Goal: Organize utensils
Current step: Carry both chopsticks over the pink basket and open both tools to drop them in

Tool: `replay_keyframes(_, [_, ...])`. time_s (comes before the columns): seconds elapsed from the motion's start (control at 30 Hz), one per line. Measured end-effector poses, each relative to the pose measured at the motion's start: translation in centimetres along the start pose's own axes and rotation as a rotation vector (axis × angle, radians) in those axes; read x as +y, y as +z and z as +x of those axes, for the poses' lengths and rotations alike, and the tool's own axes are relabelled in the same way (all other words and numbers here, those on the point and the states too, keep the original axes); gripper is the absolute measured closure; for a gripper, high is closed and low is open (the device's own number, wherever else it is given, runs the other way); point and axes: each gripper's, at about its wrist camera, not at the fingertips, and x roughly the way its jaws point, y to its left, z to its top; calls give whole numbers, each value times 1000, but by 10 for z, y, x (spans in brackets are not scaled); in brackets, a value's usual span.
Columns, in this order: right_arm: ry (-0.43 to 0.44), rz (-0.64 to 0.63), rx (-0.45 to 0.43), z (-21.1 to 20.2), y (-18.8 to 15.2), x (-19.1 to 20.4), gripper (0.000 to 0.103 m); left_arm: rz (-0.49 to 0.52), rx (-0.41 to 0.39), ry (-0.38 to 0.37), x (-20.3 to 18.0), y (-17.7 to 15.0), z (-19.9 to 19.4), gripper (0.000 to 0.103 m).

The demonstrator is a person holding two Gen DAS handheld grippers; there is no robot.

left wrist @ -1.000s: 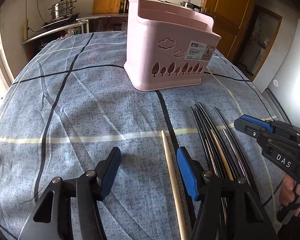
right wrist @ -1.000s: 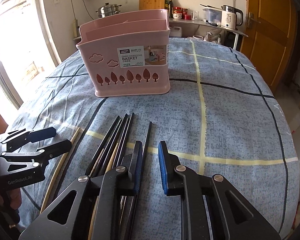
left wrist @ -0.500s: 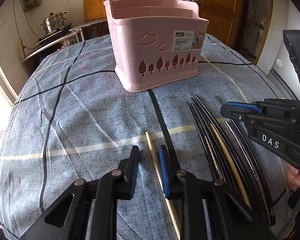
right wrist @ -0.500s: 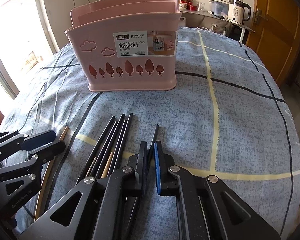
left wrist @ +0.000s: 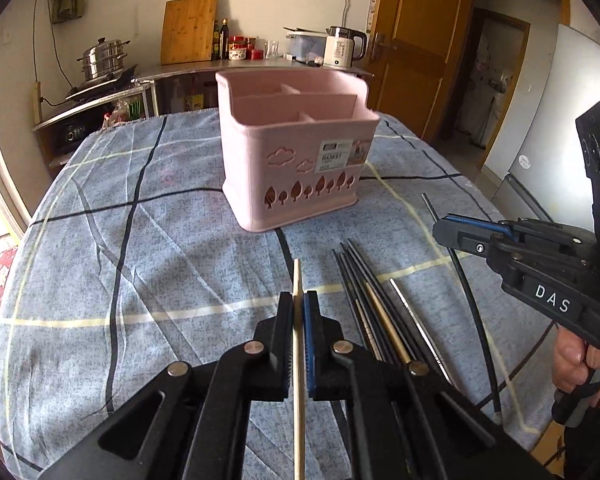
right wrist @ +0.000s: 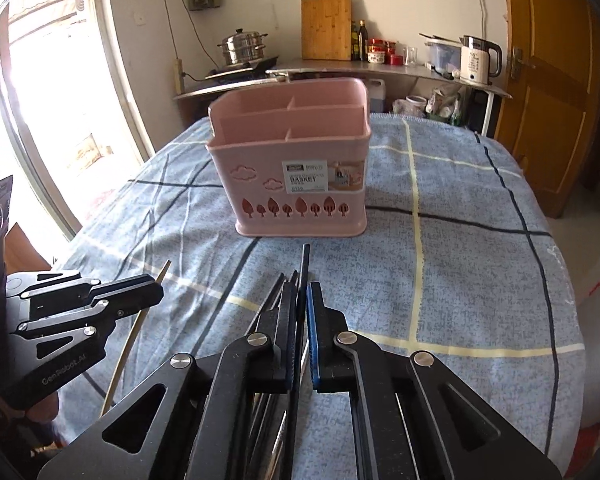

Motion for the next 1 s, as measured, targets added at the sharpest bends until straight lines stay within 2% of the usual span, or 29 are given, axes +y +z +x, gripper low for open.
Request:
replay_keyframes(0.37, [17, -36, -172, -58, 36, 9, 98, 37, -147, -56, -1, 41, -63, 98])
replay_keyframes(0.73, [10, -56, -265, -76, 76, 5, 98, 47, -237, -54, 8, 84, -80, 98])
replay_keyframes(1.0, [30, -42, -336, -82, 116, -1, 98, 46, -308, -71, 13, 138, -86, 98])
